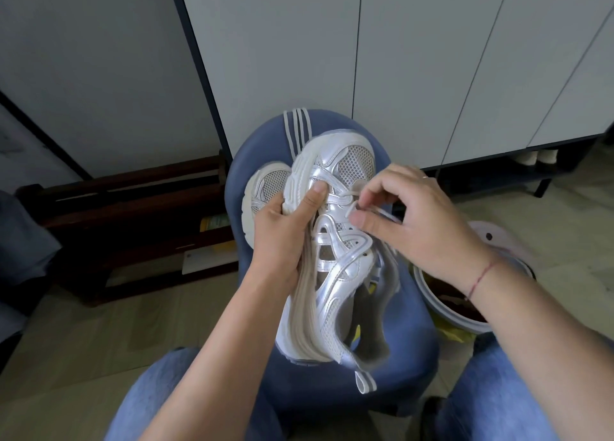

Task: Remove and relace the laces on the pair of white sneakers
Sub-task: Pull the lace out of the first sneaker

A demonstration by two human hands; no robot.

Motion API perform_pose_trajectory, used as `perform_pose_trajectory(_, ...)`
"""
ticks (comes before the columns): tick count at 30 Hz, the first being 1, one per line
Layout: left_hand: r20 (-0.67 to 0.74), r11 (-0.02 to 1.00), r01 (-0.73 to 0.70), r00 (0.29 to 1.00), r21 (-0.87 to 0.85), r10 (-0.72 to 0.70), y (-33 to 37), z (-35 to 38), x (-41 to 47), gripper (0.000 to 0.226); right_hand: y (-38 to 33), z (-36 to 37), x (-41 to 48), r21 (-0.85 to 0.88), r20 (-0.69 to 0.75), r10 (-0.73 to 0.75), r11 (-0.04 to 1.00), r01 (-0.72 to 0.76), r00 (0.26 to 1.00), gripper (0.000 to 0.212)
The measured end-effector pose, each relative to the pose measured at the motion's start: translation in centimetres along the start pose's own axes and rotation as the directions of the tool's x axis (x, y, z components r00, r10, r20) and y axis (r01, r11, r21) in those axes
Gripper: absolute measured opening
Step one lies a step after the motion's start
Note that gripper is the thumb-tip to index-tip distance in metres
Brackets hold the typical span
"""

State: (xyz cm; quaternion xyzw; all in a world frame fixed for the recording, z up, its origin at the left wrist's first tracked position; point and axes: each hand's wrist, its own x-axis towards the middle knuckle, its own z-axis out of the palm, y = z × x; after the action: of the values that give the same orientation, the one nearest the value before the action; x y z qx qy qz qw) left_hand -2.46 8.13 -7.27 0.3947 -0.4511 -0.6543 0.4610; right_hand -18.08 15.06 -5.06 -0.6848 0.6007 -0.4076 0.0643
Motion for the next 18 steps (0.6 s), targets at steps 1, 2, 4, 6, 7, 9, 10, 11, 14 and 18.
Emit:
perform_pose_trajectory(1,0.005,1.000,-0.009,1.000,0.008,0.009,0.0,0.0,0.0,0.023,-0.2,0.2,0.0,-0.030,-0.005,-0.003,1.000,0.003,1.000,0.031)
perform_pose_trajectory(2,0.006,1.000,-0.015,1.000,0.013,0.015,-0.1,0.0,0.0,0.024,-0.3,0.3,-0.1,-0.049,-0.010,-0.002,0.999,0.002,1.000,0.033)
perform_pose_trajectory(4,0.003,1.000,-0.017,1.000,0.017,0.017,-0.1,0.0,-0.1,0.024,-0.4,0.4,-0.1,-0.077,-0.007,-0.011,0.997,0.011,1.000,0.034)
perform_pose_trajectory(6,-0.003,1.000,-0.016,1.000,0.019,0.016,-0.2,0.0,0.0,0.024,-0.3,0.6,-0.1,-0.105,0.006,-0.034,0.994,0.035,0.999,0.032)
perform_pose_trajectory(7,-0.007,1.000,-0.016,1.000,0.019,0.017,-0.2,0.1,0.0,0.027,-0.2,0.6,0.0,-0.121,0.005,-0.052,0.991,0.052,0.999,0.031)
perform_pose_trajectory(9,-0.011,1.000,-0.020,1.000,0.011,0.020,-0.3,0.1,0.0,0.033,0.0,0.7,0.1,-0.161,-0.001,-0.083,0.983,0.082,0.997,0.031)
perform_pose_trajectory(10,-0.010,1.000,-0.021,1.000,0.009,0.021,-0.3,0.2,0.0,0.033,0.1,0.7,0.1,-0.185,-0.005,-0.092,0.979,0.089,0.996,0.031)
perform_pose_trajectory(11,-0.006,1.000,-0.023,1.000,0.009,0.023,-0.3,0.2,0.1,0.031,0.2,0.7,0.2,-0.206,-0.010,-0.097,0.974,0.093,0.995,0.031)
perform_pose_trajectory(14,0.005,1.000,-0.025,1.000,0.018,0.025,-0.3,0.1,0.0,0.018,0.2,1.1,0.2,-0.172,-0.020,-0.118,0.979,0.113,0.993,0.028)
perform_pose_trajectory(18,0.013,1.000,0.008,1.000,-0.005,-0.008,-0.2,0.0,0.0,0.036,0.6,-0.2,0.4,0.313,-0.168,0.093,0.949,-0.036,0.981,0.017)
